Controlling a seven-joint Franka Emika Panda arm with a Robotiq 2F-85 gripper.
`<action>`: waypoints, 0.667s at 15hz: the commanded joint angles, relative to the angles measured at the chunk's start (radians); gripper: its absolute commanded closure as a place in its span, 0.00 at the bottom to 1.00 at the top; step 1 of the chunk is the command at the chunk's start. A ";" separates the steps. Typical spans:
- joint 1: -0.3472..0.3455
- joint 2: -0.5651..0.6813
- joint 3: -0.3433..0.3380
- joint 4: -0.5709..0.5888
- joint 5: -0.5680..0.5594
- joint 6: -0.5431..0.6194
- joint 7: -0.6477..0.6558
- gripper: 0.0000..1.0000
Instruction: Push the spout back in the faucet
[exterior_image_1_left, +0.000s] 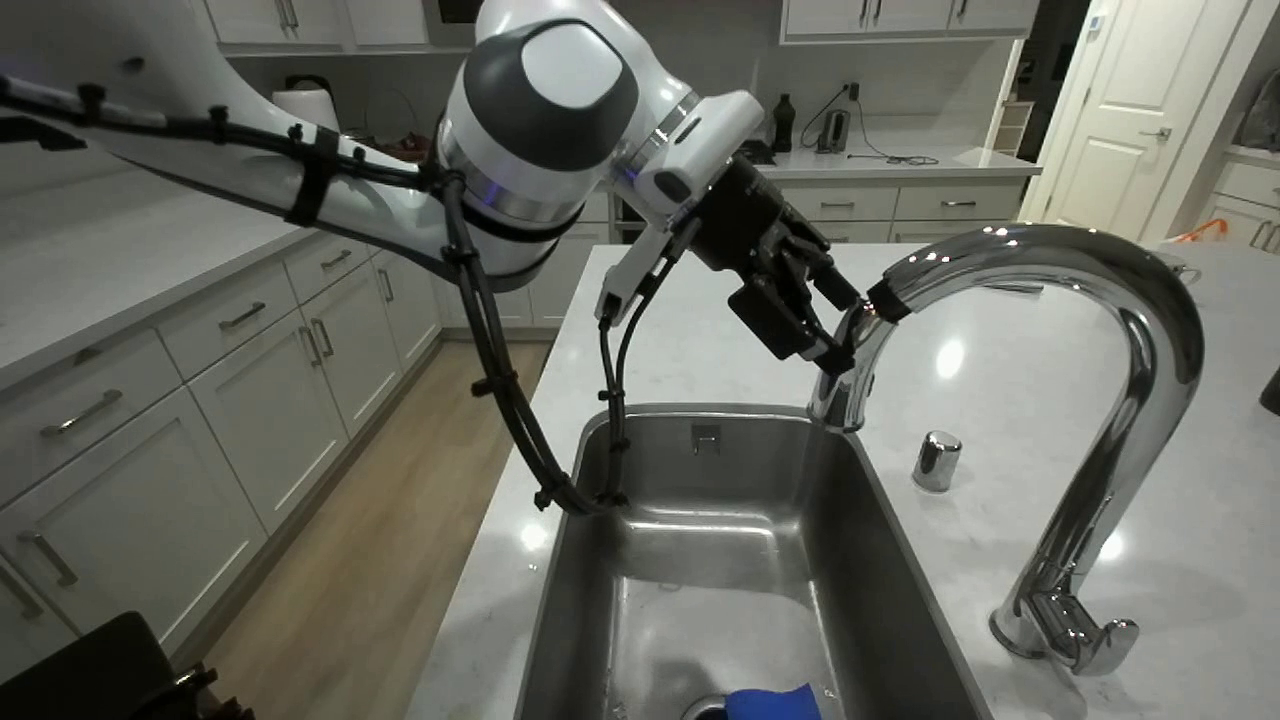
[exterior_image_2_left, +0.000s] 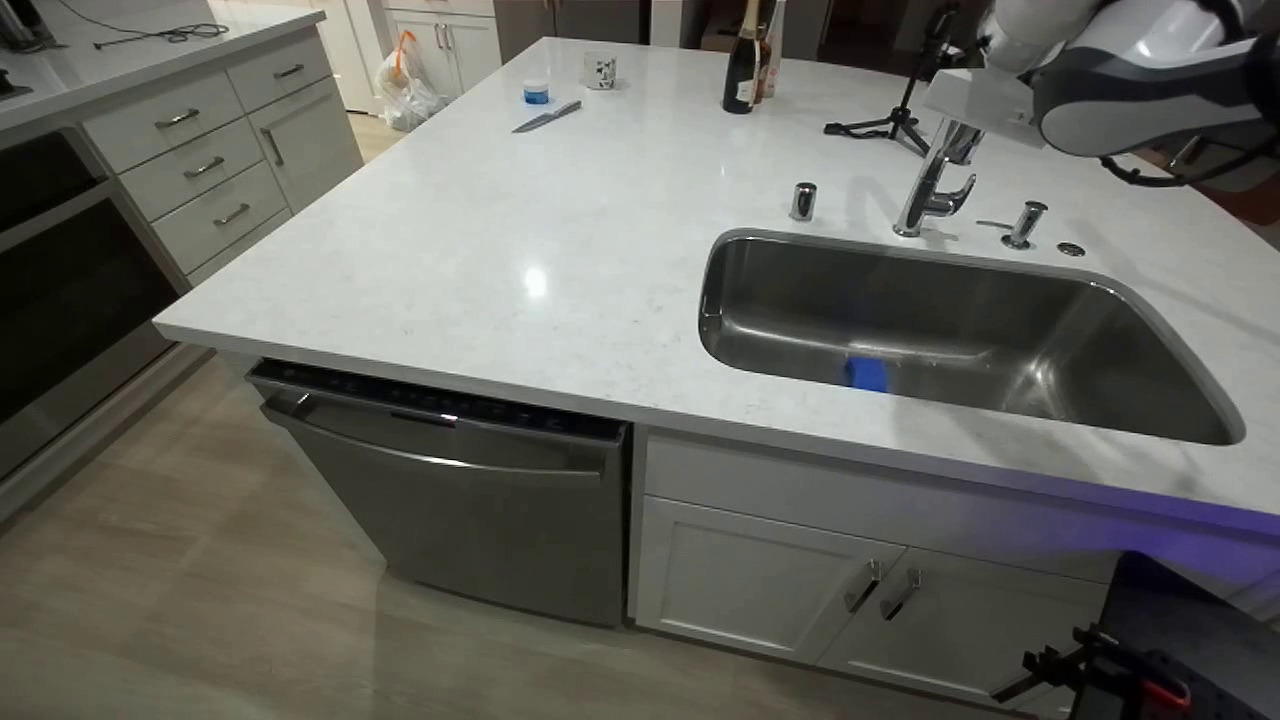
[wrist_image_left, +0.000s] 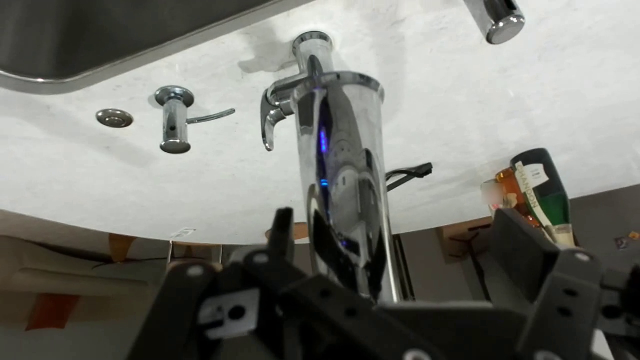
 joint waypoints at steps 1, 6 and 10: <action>0.059 0.040 -0.011 0.013 -0.105 -0.115 0.000 0.00; 0.111 0.118 0.015 0.027 -0.242 -0.334 -0.002 0.00; 0.116 0.166 0.042 0.020 -0.318 -0.411 -0.015 0.00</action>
